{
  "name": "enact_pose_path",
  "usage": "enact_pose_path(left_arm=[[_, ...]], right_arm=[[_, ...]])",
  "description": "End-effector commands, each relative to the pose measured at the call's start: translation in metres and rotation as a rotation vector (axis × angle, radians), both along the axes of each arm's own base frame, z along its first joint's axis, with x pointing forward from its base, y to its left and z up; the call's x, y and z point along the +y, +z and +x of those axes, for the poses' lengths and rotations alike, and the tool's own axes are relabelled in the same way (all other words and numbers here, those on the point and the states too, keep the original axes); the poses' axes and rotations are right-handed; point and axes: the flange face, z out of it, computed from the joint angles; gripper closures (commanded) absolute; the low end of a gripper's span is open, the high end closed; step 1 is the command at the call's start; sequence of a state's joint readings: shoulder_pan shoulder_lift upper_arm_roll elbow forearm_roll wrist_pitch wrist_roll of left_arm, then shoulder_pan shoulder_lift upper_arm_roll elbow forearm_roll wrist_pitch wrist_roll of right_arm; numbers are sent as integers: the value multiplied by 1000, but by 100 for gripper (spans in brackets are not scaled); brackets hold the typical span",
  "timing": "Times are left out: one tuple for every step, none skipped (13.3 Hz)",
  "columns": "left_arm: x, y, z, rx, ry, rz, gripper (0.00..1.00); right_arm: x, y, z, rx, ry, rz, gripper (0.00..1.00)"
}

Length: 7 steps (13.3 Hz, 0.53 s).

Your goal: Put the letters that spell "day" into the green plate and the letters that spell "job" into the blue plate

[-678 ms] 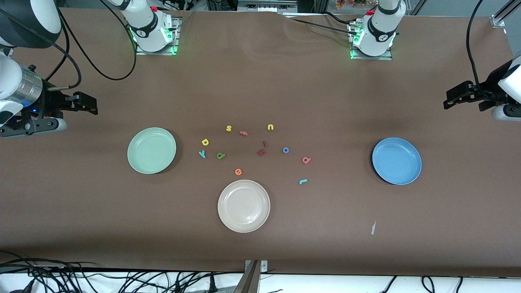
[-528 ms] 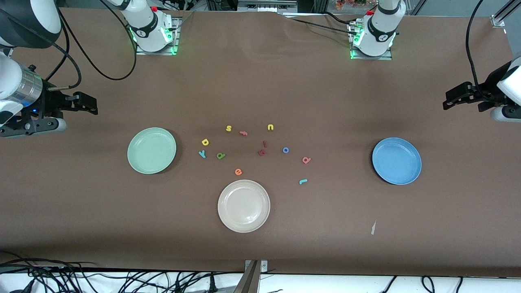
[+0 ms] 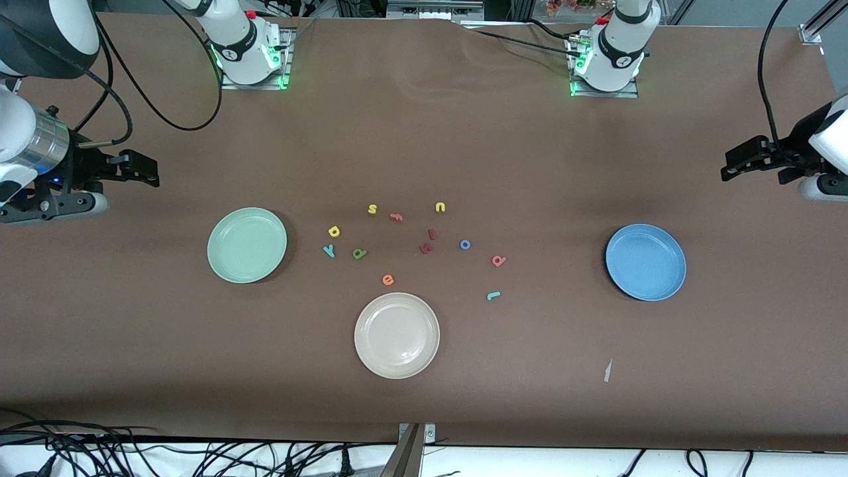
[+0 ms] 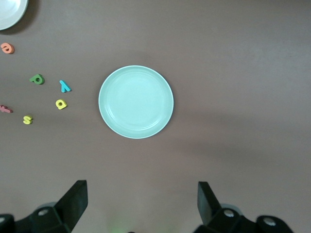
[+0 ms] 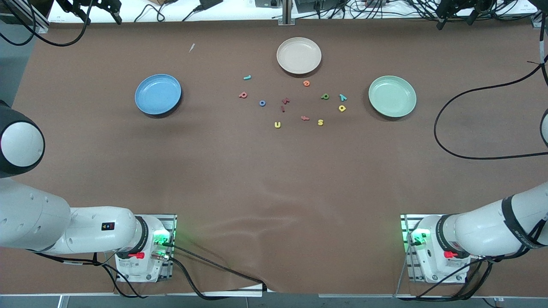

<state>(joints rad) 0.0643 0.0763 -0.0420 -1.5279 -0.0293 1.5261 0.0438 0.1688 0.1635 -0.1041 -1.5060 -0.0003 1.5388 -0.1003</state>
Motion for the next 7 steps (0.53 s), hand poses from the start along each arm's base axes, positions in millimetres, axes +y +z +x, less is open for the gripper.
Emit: enact_pose_path(left_arm=[[0, -1, -1, -6, -24, 28, 0], [0, -1, 0, -10, -24, 27, 0], [1, -1, 0, -10, -22, 27, 0], [1, -1, 0, -10, -22, 27, 0], [2, -3, 1, -7, -21, 26, 0], [2, -4, 1, -6, -21, 26, 0], [2, -4, 1, -6, -21, 25, 0]], right_arm=[[-9, 2, 0, -2, -24, 31, 0], [-8, 2, 0, -3, -25, 45, 0], [-7, 1, 1, -2, -28, 57, 0], [-6, 0, 2, -3, -27, 60, 0], [-6, -1, 1, -2, -27, 60, 0], [-6, -3, 1, 1, -27, 60, 0], [-6, -2, 1, 1, -27, 60, 0]])
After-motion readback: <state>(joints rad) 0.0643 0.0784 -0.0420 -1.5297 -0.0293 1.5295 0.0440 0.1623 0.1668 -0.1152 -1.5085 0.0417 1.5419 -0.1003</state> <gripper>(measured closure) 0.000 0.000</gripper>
